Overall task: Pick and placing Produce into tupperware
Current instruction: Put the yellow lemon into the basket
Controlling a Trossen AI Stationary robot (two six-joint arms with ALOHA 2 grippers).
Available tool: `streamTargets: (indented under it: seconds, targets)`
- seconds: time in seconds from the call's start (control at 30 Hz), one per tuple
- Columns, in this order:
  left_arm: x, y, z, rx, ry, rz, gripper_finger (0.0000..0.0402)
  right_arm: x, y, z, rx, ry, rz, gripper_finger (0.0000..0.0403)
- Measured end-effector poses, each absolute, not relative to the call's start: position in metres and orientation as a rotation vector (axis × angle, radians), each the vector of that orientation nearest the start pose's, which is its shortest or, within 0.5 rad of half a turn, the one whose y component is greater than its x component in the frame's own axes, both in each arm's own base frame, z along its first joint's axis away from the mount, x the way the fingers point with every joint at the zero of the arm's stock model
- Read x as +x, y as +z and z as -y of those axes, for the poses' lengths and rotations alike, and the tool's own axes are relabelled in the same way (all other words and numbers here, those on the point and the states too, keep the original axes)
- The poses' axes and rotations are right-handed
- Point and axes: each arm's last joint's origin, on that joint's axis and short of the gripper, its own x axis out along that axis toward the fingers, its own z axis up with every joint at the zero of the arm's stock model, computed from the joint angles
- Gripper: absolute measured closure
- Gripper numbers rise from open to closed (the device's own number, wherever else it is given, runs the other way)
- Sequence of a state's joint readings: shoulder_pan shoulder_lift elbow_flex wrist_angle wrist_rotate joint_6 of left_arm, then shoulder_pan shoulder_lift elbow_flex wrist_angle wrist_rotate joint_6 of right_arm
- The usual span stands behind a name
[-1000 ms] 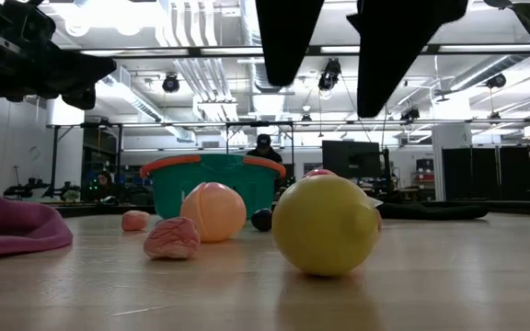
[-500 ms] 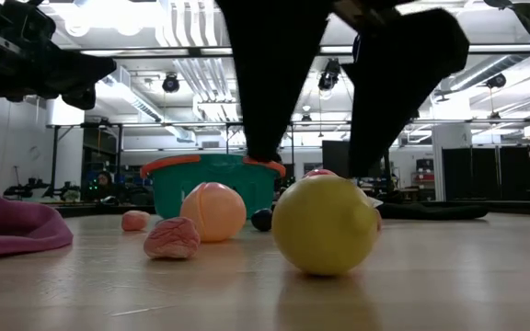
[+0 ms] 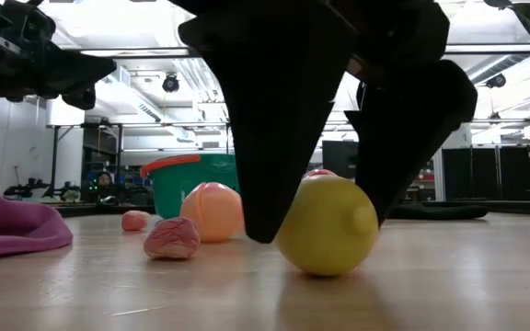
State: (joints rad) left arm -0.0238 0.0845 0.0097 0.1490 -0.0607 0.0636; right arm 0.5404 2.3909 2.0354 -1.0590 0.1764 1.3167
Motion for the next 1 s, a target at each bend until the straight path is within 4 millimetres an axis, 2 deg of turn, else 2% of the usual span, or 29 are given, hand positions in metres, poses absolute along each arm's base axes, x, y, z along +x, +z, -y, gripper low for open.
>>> streamTargets:
  seconds: [0.4, 0.83, 1.0]
  targets:
    - [0.1021, 0.1744, 0.0008, 0.06, 0.037, 0.073, 0.04, 0.4132, 0.1552, -0.2414, 0.631, -0.591, -1.237, 0.0046]
    - [0.1021, 0.1744, 0.0008, 0.061, 0.035, 0.073, 0.04, 0.4134, 0.1542, -0.2397, 0.638, -0.598, -1.243, 0.0176]
    - [0.1021, 0.1744, 0.0009, 0.061, 0.033, 0.073, 0.04, 0.4129, 0.1538, -0.2403, 0.641, -0.584, -1.262, 0.0205]
